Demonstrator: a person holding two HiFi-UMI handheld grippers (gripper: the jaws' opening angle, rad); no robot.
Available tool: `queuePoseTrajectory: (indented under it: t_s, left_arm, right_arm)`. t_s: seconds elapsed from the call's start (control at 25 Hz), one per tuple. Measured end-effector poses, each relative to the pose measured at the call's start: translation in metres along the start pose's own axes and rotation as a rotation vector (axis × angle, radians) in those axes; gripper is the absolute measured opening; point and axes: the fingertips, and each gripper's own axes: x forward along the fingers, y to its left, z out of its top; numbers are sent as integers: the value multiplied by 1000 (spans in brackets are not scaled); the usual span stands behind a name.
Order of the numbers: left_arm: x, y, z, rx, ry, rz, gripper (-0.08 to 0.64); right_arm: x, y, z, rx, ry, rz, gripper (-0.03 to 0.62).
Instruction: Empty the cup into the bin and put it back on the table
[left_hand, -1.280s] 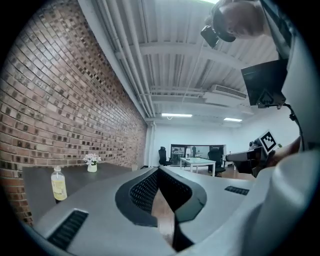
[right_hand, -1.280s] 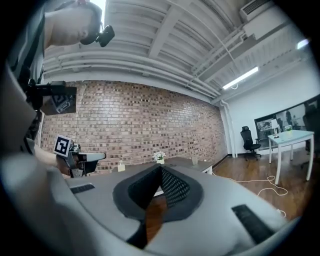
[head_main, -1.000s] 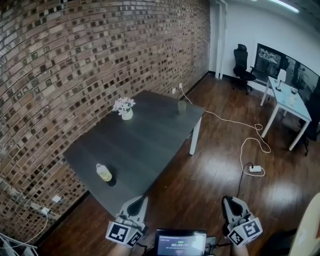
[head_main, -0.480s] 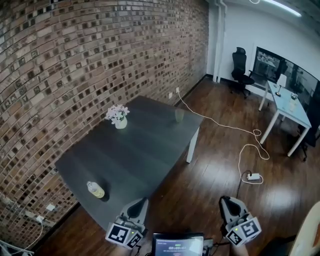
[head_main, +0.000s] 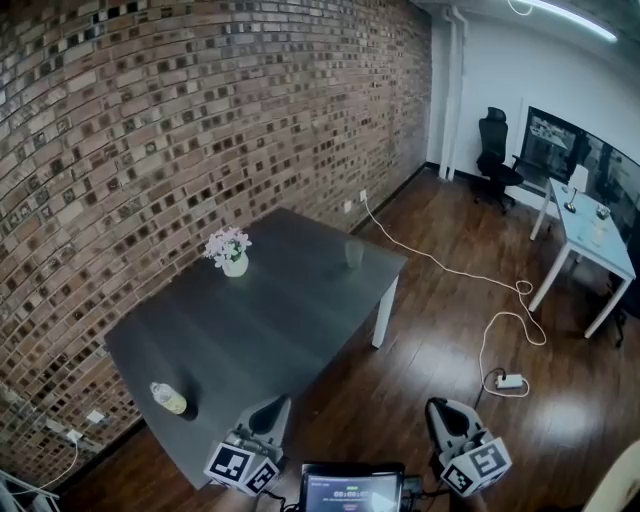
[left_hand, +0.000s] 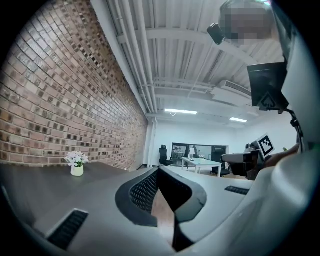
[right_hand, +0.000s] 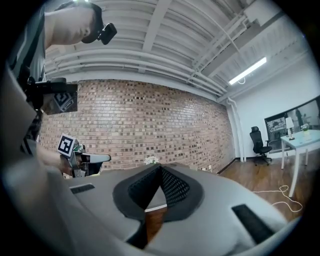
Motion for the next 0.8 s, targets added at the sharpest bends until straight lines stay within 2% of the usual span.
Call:
queuePoseTrajectory:
  t_s: [0.2, 0.4, 0.8]
  left_arm:
    - [41, -11, -6, 3, -4, 26, -6]
    - [75, -14, -7, 18, 12, 28, -6]
    - [140, 24, -12, 25, 6, 54, -6]
  right_arm:
    - [14, -38, 1, 5, -6, 43, 3]
    - [28, -72, 4, 22, -3, 49, 3]
    - [98, -110, 11, 0, 5, 76, 3]
